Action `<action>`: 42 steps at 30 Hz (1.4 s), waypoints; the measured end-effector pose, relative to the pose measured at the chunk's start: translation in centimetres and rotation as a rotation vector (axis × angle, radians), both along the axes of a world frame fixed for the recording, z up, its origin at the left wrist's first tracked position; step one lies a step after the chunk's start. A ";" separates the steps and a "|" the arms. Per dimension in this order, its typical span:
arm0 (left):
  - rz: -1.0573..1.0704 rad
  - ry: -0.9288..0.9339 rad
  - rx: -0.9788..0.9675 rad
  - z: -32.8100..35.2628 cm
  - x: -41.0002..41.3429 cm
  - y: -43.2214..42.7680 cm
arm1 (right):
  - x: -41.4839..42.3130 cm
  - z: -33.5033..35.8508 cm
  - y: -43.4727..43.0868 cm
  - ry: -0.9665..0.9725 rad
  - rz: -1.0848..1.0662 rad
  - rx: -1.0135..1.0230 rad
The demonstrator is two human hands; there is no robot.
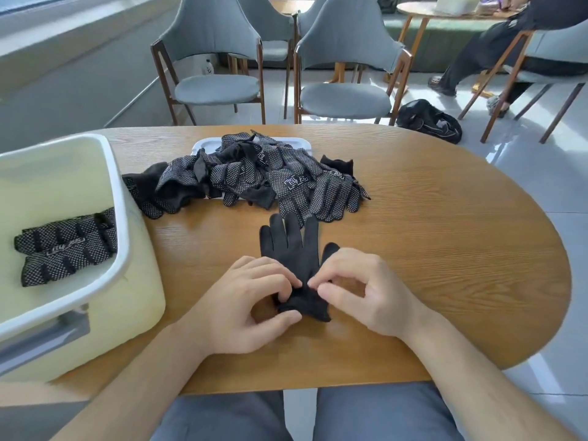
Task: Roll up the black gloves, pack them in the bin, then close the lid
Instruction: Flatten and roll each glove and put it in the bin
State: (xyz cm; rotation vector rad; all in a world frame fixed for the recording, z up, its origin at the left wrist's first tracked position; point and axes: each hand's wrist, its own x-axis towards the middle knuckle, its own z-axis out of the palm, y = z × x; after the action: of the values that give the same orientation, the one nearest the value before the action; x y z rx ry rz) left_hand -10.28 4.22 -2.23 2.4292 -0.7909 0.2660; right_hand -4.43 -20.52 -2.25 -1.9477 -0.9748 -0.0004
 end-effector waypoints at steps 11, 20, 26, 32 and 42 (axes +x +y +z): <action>0.560 -0.065 0.000 -1.1 10.1 -2.6 | 10.1 -2.3 3.7 -0.288 -0.649 -0.081; 0.634 -0.087 0.082 -2.0 13.3 -3.8 | 13.7 -2.1 4.6 -0.247 -0.730 -0.157; 0.652 -0.133 0.006 -2.4 13.0 -3.6 | 15.5 -0.7 5.6 -0.320 -0.781 -0.147; 0.639 -0.137 -0.015 -2.5 12.8 -3.4 | 17.9 0.8 7.8 -0.183 -0.757 -0.343; 0.625 -0.179 -0.022 -2.4 12.8 -3.3 | 17.7 6.5 7.6 -0.171 -0.713 0.023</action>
State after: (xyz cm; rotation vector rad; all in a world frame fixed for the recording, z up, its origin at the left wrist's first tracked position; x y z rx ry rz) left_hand 2.54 0.91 -4.66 2.5938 -0.0697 0.7289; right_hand 13.29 -12.90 4.23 -2.1997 -0.3345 -0.5856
